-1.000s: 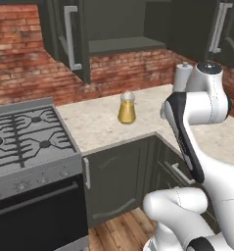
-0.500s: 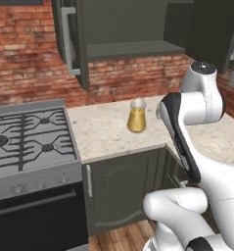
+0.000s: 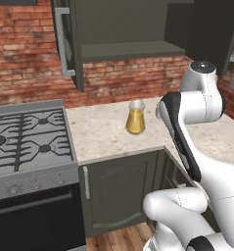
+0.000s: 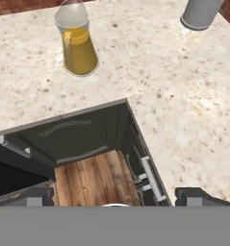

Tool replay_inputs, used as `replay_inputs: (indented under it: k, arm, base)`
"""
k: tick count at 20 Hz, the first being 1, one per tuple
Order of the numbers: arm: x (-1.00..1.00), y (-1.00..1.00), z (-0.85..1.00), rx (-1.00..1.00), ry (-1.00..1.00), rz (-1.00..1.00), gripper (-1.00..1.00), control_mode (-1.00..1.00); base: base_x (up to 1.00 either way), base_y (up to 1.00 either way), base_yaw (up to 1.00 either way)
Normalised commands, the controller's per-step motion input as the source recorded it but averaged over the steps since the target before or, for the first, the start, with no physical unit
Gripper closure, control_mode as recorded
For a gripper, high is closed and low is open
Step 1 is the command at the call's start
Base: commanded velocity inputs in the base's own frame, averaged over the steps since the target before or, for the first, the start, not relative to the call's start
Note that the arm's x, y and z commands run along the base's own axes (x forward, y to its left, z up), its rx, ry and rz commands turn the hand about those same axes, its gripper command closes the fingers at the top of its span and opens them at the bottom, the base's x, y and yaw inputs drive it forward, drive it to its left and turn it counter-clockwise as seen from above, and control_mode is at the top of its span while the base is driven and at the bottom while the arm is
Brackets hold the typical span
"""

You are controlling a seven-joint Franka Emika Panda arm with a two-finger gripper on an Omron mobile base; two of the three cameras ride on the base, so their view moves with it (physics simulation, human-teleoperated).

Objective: There is a tray on the dining counter. Grab the cup, mug, and pitcher and place them on the tray. The pitcher may be placed next to the tray if it cannot fit the tray.

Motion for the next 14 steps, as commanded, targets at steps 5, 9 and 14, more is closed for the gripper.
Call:
replay_inputs:
  k: [5, 9, 14]
  arm:
    - [0.0, 0.0, 0.0, 0.0, 0.0, 0.0, -1.0, 1.0]
    - [0.0, 0.0, 0.0, 0.0, 0.0, 0.0, -1.0, 1.0]
    - [0.0, 0.0, 0.0, 0.0, 0.0, 0.0, -1.0, 1.0]
  base:
    - [0.52, 0.21, 0.02]
    - [0.64, 0.1, 0.22]
    - [0.44, 0.0, 0.25]
